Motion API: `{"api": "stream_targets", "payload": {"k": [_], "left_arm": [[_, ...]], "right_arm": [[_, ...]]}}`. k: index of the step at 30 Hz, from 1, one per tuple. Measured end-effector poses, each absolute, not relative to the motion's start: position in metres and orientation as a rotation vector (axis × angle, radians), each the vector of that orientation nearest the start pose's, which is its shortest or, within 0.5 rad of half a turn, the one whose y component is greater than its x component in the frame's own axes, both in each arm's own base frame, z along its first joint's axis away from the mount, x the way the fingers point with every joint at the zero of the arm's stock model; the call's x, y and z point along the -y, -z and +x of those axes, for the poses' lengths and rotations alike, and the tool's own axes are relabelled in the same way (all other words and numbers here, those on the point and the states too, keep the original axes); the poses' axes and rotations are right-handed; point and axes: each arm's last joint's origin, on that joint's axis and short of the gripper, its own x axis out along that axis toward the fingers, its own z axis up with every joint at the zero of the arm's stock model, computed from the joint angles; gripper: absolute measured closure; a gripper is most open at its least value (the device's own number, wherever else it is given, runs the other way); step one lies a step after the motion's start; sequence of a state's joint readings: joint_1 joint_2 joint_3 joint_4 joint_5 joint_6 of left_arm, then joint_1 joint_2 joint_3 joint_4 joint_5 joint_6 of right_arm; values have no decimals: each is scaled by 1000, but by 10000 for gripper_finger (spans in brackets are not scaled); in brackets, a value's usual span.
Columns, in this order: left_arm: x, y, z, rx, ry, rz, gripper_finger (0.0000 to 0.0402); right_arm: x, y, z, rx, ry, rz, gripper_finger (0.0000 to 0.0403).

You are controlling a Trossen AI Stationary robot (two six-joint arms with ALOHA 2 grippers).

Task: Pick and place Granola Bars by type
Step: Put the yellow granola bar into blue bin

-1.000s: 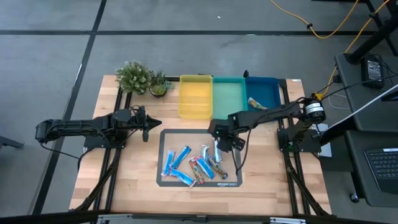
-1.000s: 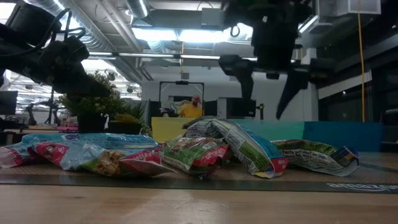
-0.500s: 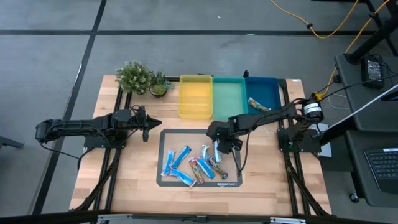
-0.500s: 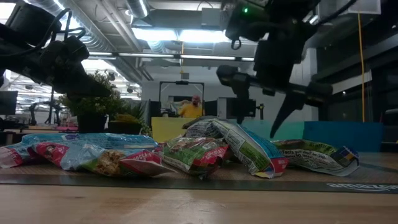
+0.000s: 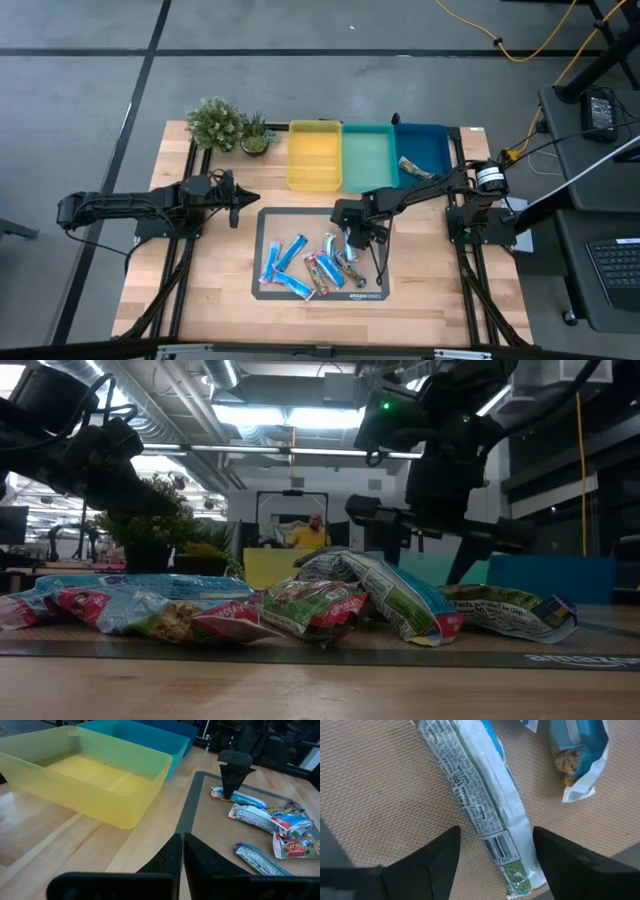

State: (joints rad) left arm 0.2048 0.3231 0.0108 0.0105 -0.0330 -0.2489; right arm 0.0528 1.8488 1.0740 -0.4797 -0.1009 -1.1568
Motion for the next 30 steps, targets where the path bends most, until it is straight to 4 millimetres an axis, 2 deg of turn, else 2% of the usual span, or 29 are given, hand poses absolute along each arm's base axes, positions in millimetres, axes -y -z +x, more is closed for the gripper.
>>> {"api": "stream_targets", "payload": {"k": [3, 11, 15, 19, 24, 30], "left_arm": [[-24, -140, 111, -271, -272, -272, 389], [-24, -140, 111, -271, -272, -272, 393], [-24, -140, 111, -271, -272, -272, 393], [-24, -140, 111, -271, -273, -272, 389], [-24, -140, 111, -271, -273, -272, 390], [-24, -140, 111, -271, -272, -272, 389]], "right_arm": [[-21, -137, 339, -1026, -836, -963, 182], [-21, -136, 340, -1023, -832, -965, 287], [-21, -138, 342, -1036, -792, -919, 324], [-20, -149, 352, -1042, -691, -914, 339], [-13, -166, 363, -1066, -568, -951, 338], [3, -194, 377, -1083, -385, -787, 337]]}}
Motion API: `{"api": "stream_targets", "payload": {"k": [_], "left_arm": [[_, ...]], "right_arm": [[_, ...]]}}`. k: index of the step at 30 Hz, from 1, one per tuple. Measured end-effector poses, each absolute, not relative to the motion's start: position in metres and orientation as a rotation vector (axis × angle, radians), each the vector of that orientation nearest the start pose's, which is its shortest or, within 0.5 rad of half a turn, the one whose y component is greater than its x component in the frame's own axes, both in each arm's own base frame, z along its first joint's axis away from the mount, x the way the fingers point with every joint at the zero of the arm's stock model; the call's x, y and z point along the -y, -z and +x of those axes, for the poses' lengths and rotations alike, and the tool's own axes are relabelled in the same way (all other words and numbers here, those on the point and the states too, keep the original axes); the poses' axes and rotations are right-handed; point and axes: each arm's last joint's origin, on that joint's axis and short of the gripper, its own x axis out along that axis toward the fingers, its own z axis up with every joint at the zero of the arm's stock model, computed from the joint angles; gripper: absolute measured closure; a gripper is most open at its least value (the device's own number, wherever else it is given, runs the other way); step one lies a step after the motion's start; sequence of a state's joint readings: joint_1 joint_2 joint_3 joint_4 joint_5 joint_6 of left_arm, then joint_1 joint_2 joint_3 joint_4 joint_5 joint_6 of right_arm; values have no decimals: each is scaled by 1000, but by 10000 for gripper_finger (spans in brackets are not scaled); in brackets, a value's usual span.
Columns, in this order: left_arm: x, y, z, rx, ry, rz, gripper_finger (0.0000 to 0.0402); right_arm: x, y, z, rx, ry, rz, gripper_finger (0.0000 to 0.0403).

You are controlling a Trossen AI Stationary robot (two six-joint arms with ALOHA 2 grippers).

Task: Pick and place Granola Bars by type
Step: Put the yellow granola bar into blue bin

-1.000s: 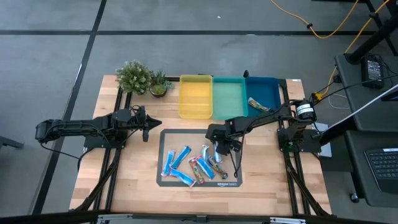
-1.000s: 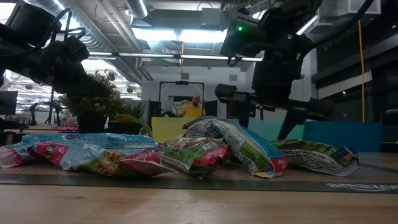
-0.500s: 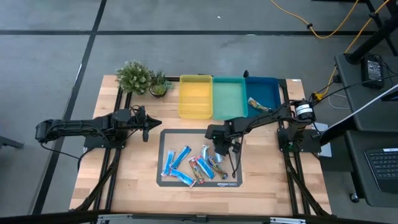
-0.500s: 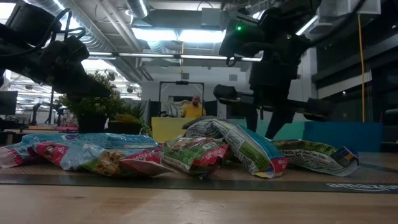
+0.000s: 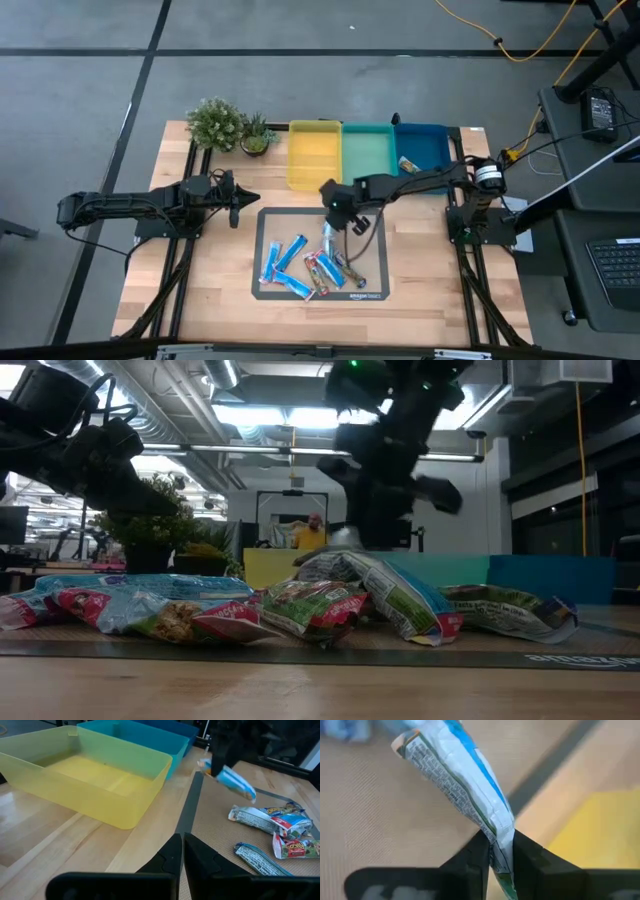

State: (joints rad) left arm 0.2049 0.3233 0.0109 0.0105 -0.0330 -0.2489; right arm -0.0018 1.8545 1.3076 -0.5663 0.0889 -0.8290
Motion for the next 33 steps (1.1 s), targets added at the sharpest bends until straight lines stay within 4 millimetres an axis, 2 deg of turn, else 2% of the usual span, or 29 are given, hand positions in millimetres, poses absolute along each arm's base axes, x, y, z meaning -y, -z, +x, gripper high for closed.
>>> {"api": "stream_targets", "payload": {"k": [10, 15, 20, 25, 33], "left_arm": [[-24, -140, 111, -271, -272, -272, 393], [-24, -140, 111, -270, -272, -272, 390], [-24, -140, 111, -271, -273, -272, 390], [-24, -140, 111, -271, -272, -272, 391], [-24, -140, 111, -271, -272, -272, 391]], "right_arm": [[18, -237, 384, -1129, -254, -575, 336], [29, -253, 376, -1117, -218, -387, 336], [43, -272, 354, -1164, -154, -272, 336], [57, -304, 325, -1139, -69, -209, 336], [74, -357, 264, -1045, 165, 15, 336]]}}
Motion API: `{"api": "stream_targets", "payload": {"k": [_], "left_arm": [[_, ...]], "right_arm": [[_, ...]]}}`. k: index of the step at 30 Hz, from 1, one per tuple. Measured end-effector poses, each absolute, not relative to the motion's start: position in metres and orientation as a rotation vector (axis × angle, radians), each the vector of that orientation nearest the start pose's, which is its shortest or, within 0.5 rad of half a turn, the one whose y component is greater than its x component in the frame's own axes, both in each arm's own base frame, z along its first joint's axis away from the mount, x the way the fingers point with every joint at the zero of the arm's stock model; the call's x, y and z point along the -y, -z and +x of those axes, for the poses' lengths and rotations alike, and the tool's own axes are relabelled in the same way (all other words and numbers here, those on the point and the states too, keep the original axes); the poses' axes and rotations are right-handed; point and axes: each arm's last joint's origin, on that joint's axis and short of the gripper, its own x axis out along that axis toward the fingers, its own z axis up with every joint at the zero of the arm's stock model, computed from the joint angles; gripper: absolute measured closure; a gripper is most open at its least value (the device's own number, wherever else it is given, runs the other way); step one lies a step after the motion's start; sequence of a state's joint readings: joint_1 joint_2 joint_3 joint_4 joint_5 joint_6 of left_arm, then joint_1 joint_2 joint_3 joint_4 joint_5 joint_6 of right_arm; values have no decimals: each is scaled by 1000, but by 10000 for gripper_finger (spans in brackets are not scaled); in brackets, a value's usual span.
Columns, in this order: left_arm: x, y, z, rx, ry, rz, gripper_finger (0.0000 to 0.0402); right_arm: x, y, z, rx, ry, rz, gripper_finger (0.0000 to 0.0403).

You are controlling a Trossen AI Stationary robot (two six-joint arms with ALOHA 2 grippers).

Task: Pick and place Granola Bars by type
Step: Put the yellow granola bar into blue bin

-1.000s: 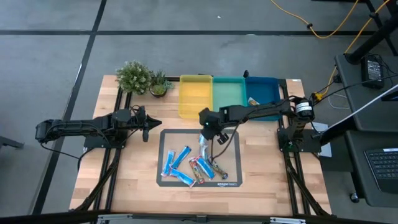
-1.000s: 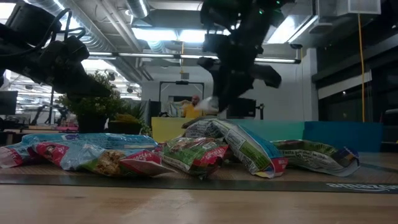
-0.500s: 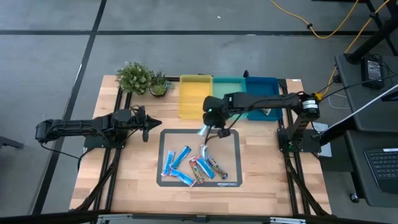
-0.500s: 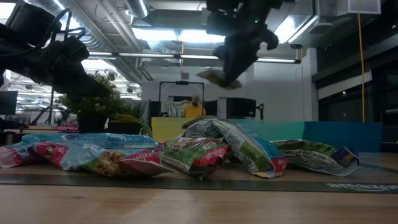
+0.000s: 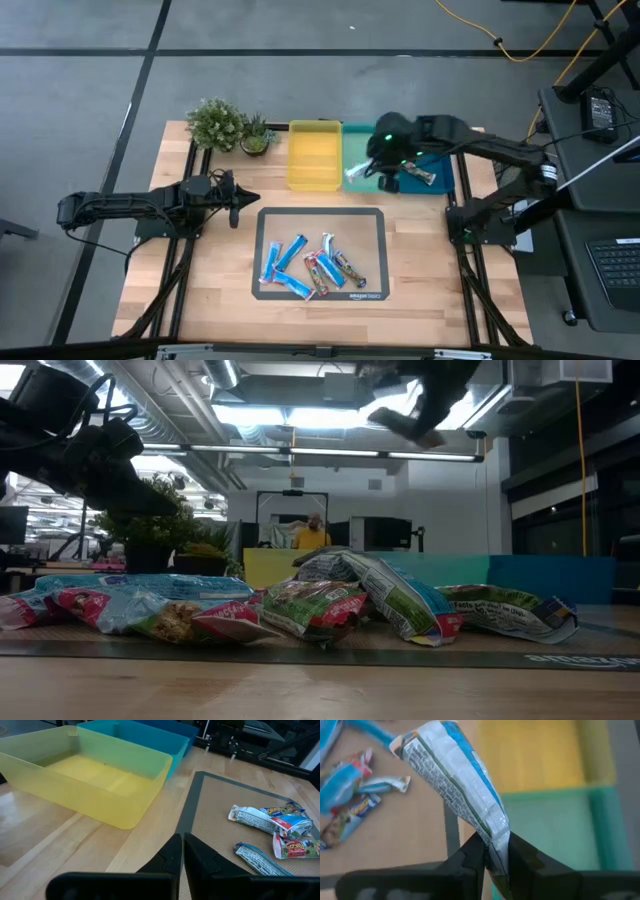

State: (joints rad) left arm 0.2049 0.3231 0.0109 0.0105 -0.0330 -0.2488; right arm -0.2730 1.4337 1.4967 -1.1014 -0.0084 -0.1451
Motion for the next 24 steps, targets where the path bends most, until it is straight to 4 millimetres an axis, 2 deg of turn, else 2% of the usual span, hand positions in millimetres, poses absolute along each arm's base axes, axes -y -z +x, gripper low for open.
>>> {"api": "stream_targets", "payload": {"k": [4, 9, 16, 24], "left_arm": [[-24, -140, 111, -271, -273, -272, 393], [-24, -140, 111, -271, -272, -272, 389], [-24, -140, 111, -270, -273, -272, 391], [-24, -140, 111, -271, -272, -272, 389]], "right_arm": [[75, -374, 237, -1011, 297, 44, 336], [76, -385, 216, -993, 392, 88, 336], [84, -382, 193, -1112, 460, 171, 336], [108, -382, 160, -1210, 558, 233, 336]]}}
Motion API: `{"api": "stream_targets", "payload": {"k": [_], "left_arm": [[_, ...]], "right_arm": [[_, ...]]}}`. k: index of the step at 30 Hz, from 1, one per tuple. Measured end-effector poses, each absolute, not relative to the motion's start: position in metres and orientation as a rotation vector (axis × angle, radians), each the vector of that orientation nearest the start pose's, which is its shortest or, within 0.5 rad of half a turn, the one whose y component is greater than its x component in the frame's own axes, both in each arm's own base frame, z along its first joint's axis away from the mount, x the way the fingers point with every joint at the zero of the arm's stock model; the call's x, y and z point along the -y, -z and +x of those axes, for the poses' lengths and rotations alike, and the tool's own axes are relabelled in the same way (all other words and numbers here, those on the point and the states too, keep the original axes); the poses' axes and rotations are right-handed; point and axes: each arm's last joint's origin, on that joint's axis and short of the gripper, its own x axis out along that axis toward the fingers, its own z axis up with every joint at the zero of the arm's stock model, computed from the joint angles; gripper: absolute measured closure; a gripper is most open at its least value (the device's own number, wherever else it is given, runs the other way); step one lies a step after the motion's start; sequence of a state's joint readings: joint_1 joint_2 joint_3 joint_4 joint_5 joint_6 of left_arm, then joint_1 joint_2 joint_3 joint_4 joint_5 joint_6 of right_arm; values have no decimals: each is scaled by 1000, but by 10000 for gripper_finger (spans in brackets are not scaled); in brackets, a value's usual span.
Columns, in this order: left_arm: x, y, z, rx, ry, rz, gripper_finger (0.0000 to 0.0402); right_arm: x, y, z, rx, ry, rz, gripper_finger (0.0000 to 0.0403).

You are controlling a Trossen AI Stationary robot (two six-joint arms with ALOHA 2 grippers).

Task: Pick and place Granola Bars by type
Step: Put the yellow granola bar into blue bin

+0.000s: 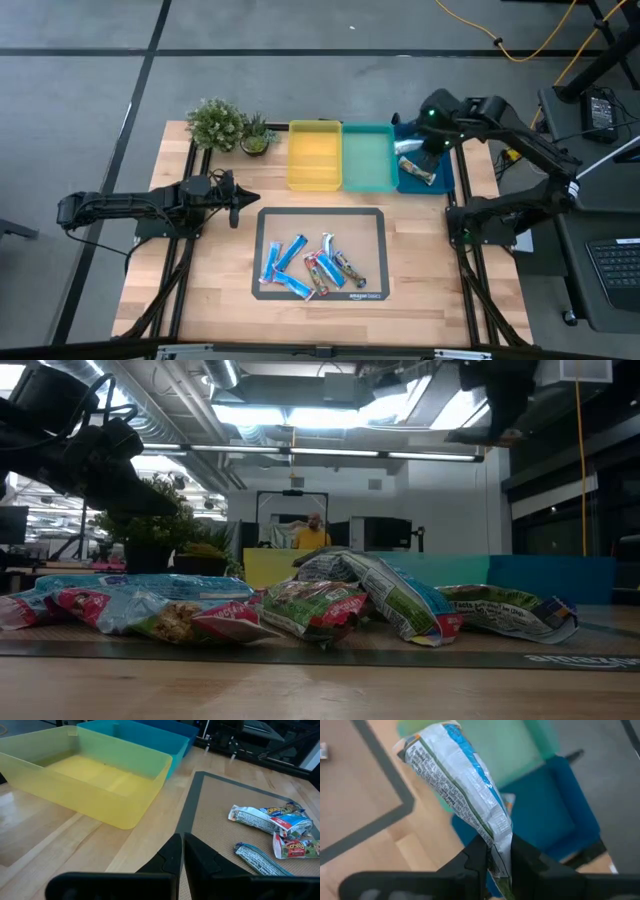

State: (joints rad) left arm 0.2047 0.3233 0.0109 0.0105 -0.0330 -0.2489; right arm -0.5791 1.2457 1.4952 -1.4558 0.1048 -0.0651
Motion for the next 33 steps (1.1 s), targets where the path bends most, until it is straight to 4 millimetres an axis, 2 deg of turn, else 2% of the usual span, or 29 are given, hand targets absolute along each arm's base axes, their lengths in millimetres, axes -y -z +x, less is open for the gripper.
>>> {"api": "stream_targets", "payload": {"k": [9, 19, 33], "left_arm": [[-24, -140, 111, -271, -272, -272, 392], [-24, -140, 111, -270, -272, -272, 391], [-24, -140, 111, -271, -273, -272, 393]], "right_arm": [[135, -386, 122, -1211, 718, 324, 336], [150, -382, 109, -1180, 742, 375, 336], [165, -295, 118, -1223, 720, 554, 336]]}}
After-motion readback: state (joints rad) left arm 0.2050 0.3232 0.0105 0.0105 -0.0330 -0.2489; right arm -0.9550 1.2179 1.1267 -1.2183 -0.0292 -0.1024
